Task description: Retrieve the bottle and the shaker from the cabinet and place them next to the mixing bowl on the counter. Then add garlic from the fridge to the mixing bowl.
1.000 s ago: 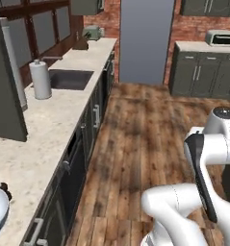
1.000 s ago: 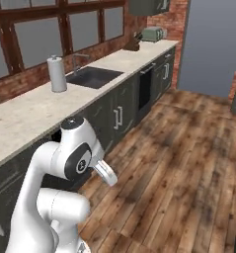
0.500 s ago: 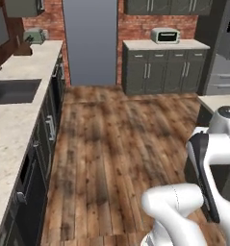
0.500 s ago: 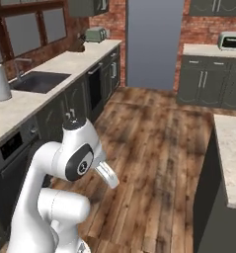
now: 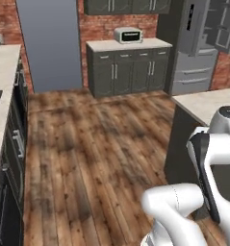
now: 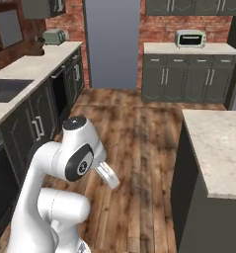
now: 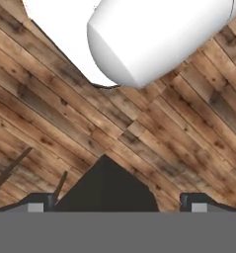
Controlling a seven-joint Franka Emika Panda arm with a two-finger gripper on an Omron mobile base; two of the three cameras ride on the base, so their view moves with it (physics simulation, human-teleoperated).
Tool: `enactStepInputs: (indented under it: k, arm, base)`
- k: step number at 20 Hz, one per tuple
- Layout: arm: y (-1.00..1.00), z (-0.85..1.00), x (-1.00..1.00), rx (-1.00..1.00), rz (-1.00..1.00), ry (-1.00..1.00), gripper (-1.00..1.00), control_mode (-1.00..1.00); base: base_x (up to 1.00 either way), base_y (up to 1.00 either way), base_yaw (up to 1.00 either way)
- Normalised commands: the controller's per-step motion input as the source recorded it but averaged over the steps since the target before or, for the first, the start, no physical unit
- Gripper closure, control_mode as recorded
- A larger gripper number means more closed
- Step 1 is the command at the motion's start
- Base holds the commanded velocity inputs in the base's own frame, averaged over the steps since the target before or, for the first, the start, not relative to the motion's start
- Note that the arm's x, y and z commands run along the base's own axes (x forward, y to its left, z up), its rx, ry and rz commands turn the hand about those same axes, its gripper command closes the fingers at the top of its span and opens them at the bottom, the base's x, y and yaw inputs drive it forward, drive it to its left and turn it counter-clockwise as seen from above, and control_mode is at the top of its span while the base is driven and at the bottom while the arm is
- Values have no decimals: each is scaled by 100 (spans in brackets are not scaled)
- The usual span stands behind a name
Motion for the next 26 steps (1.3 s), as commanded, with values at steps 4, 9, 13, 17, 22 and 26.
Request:
enactStepInputs:
  k: [4,9,13,17,22,26]
  arm:
    - [0,0,0,0,0,0,-100,100]
    - [0,0,0,0,0,0,-100,100]
    - [0,0,0,0,0,0,-100,100]
    - [0,0,0,0,0,0,-100,100]
    - [0,0,0,0,0,0,-100,100]
    - [0,0,0,0,0,0,-100,100]
  base:
    - [58,21,-42]
    - [26,33,-45]
    - [55,64,-35]
    - [73,68,-33]
    - [79,76,-32]
    - [80,89,-33]
